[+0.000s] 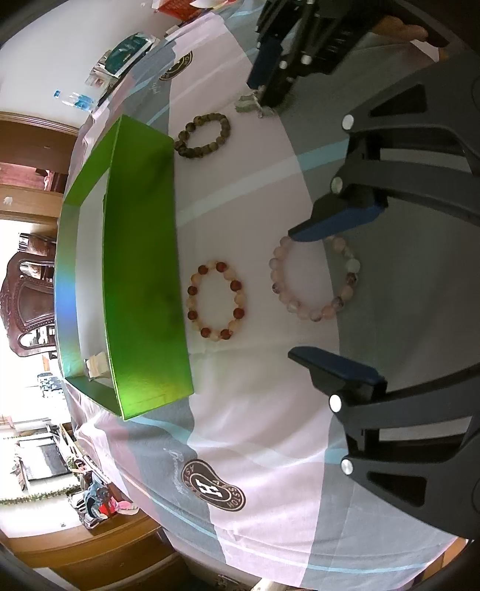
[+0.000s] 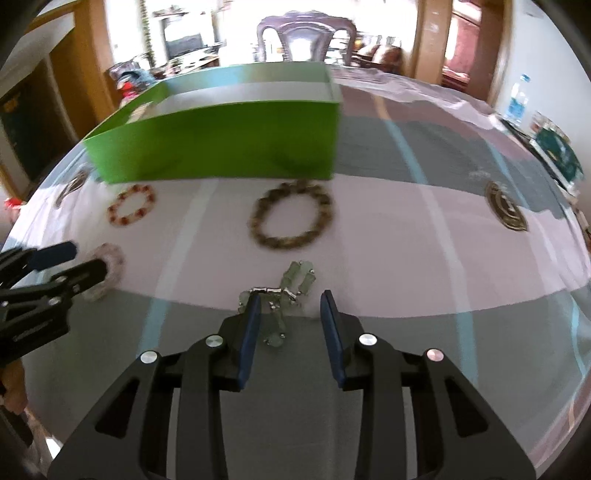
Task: Organize jewelry
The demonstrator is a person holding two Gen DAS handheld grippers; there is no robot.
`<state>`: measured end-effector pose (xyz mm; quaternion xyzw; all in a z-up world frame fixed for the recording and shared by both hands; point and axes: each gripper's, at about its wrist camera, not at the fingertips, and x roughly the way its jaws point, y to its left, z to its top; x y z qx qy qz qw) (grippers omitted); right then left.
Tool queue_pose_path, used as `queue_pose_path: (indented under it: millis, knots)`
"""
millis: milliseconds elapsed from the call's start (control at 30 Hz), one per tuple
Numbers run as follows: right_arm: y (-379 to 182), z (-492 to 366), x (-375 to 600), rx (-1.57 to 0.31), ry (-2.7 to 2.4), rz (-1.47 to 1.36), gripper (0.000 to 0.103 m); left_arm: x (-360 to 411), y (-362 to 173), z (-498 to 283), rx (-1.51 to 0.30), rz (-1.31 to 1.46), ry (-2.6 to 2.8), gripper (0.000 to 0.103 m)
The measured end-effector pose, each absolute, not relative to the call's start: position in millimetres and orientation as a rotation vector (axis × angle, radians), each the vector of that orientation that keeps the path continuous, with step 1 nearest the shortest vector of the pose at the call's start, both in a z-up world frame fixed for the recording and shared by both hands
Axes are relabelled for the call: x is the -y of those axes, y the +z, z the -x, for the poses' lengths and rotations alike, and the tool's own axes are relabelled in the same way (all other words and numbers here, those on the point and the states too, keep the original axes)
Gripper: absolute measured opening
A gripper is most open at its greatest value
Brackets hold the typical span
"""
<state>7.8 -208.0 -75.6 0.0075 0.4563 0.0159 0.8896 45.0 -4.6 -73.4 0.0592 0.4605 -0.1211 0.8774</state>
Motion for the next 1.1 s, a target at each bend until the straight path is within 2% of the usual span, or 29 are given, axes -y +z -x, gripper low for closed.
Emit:
queue_pose_path:
  millis: [700,767,900,1100]
  knots:
    - [-70,-2,214,-0.930,0.014,-0.009,0.033,2,-74,-40,-0.959,-0.135,-0.246,0.059]
    - [-70,-1,209,-0.926,0.027,0.002,0.033,3,-74,-40,-0.957,-0.138,-0.247,0.058]
    - [-71,-2,201,-0.928,0.046,0.012,0.033,6,-76,-39,-0.964,-0.147,-0.261,0.047]
    - [-74,-3,197,-0.940,0.055,0.010,0.033,8,-78,-37,-0.968,-0.154,-0.265,0.046]
